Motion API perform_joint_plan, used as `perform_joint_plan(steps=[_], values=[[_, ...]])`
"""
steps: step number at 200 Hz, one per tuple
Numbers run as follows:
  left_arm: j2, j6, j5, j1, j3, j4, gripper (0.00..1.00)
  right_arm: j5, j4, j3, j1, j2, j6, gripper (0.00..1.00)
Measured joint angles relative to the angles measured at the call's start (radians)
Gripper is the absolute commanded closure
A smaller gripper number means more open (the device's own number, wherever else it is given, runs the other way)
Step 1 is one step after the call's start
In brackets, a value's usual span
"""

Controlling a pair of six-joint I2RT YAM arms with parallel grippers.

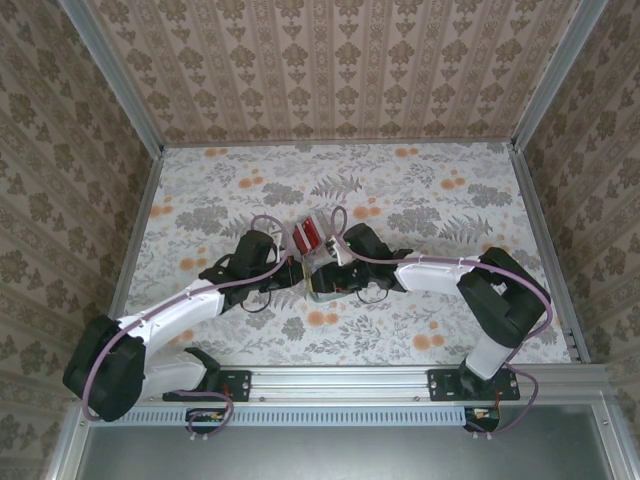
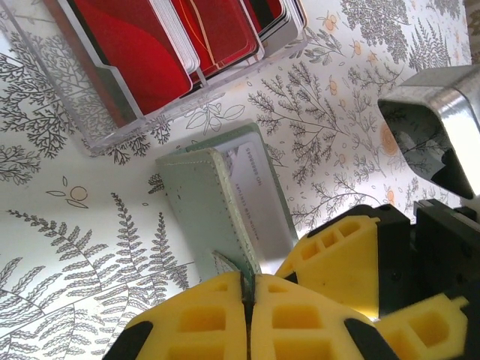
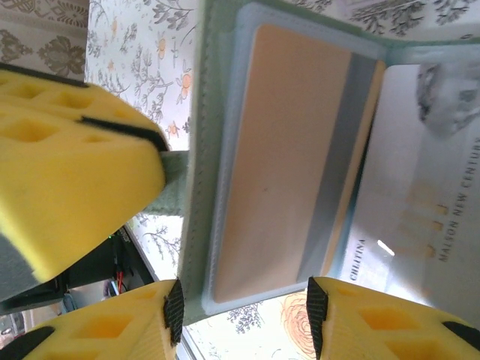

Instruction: Put the credit cards into the card holder

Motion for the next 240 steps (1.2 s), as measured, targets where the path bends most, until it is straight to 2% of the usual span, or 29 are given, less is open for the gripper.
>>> perform_joint_plan(steps=[86, 240], values=[[0.0, 0.0, 0.0, 0.001, 0.0, 0.0, 1.0, 0.026, -0.033, 0.011, 0.005, 0.002, -0.026, 0.58], [0.0, 0.0, 0.0, 0.008, -0.011, 0.008, 1.0, 0.072, -0.053, 0.011, -0.008, -0.03, -0.037, 0.55]])
